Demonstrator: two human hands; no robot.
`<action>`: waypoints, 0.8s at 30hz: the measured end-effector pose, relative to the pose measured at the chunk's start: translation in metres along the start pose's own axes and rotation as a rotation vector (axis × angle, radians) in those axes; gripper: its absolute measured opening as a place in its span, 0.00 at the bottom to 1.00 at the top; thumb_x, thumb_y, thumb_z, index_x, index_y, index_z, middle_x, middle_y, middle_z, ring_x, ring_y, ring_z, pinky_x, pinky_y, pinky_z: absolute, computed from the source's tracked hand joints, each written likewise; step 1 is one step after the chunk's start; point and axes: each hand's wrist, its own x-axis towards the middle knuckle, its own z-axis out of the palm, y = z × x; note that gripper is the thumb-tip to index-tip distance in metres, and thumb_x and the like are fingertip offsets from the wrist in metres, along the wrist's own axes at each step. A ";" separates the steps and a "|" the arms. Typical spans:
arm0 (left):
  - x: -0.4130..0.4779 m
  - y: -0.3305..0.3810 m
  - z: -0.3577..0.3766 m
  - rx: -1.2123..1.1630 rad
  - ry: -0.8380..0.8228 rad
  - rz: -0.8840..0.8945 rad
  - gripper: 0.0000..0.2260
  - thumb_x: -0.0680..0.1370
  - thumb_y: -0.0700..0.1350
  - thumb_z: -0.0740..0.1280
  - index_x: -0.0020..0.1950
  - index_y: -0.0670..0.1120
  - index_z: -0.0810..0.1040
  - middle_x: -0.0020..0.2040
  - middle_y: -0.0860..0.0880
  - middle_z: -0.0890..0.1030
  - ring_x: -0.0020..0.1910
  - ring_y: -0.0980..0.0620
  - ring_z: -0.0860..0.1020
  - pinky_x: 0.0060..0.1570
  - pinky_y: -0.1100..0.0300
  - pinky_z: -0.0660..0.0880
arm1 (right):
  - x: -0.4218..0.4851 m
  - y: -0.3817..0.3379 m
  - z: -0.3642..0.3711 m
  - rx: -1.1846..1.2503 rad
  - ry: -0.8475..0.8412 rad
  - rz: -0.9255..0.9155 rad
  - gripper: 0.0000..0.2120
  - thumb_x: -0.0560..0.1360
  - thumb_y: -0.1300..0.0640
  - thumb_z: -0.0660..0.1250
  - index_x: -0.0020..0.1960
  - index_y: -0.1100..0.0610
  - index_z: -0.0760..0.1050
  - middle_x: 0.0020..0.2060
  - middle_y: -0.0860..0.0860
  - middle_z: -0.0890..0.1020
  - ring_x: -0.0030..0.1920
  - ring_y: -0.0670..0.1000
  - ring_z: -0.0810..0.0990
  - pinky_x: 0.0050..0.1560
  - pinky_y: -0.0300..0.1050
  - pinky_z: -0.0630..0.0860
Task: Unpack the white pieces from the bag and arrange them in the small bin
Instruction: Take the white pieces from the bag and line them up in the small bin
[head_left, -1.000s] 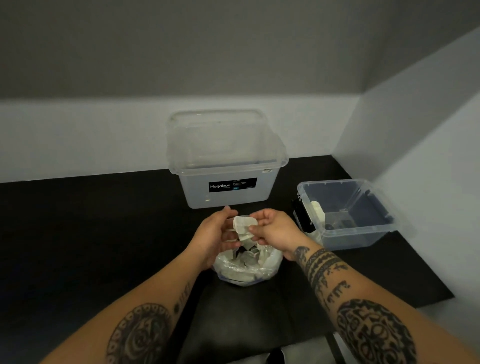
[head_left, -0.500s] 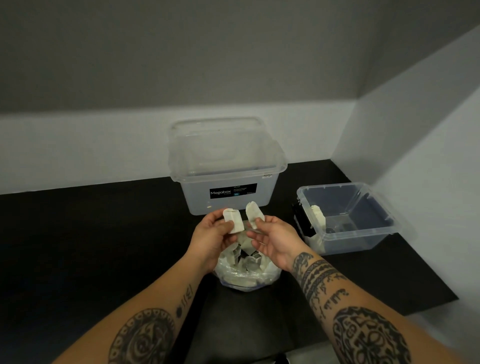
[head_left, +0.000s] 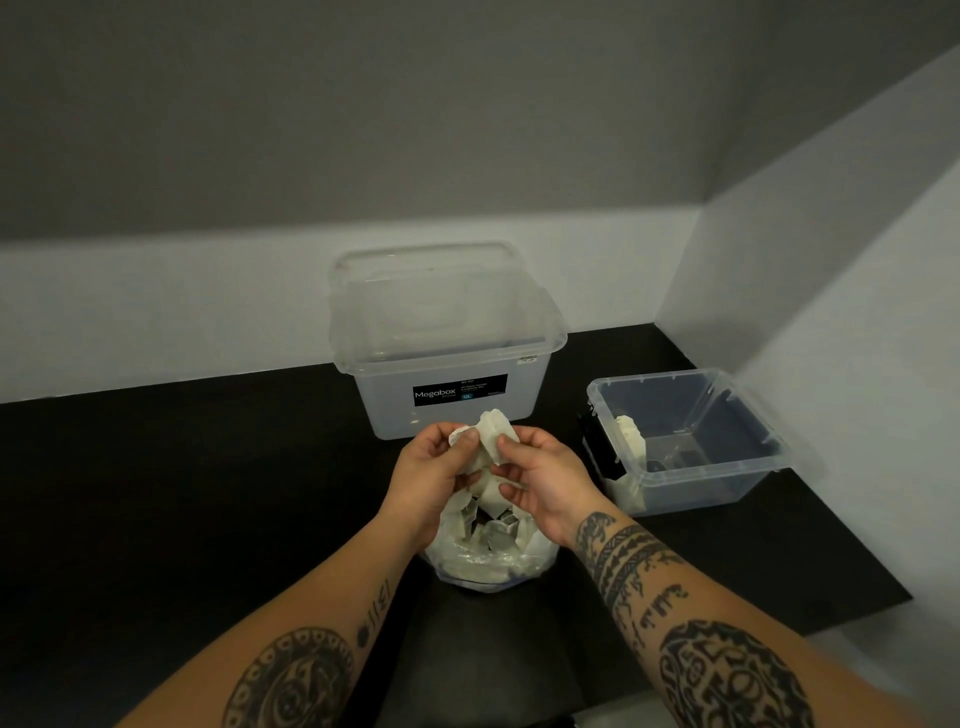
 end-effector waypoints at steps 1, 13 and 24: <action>0.000 0.001 0.002 0.010 0.002 0.020 0.03 0.82 0.42 0.69 0.53 0.44 0.81 0.46 0.46 0.86 0.48 0.47 0.84 0.52 0.51 0.81 | -0.001 0.001 0.002 -0.011 0.004 -0.010 0.06 0.80 0.58 0.70 0.57 0.55 0.80 0.46 0.51 0.86 0.45 0.48 0.82 0.42 0.43 0.77; 0.004 0.006 0.010 -0.236 0.011 -0.143 0.14 0.84 0.46 0.62 0.63 0.40 0.82 0.55 0.40 0.85 0.54 0.43 0.84 0.52 0.52 0.79 | 0.000 0.002 0.009 -0.200 -0.001 -0.086 0.06 0.78 0.59 0.72 0.55 0.54 0.80 0.43 0.47 0.86 0.38 0.42 0.82 0.41 0.41 0.76; 0.022 0.003 -0.007 -0.020 0.150 -0.090 0.10 0.84 0.44 0.64 0.63 0.45 0.81 0.53 0.46 0.87 0.57 0.47 0.83 0.55 0.50 0.80 | 0.027 -0.003 -0.013 -0.680 0.041 -0.151 0.06 0.77 0.58 0.73 0.53 0.53 0.82 0.46 0.49 0.85 0.42 0.44 0.82 0.44 0.37 0.80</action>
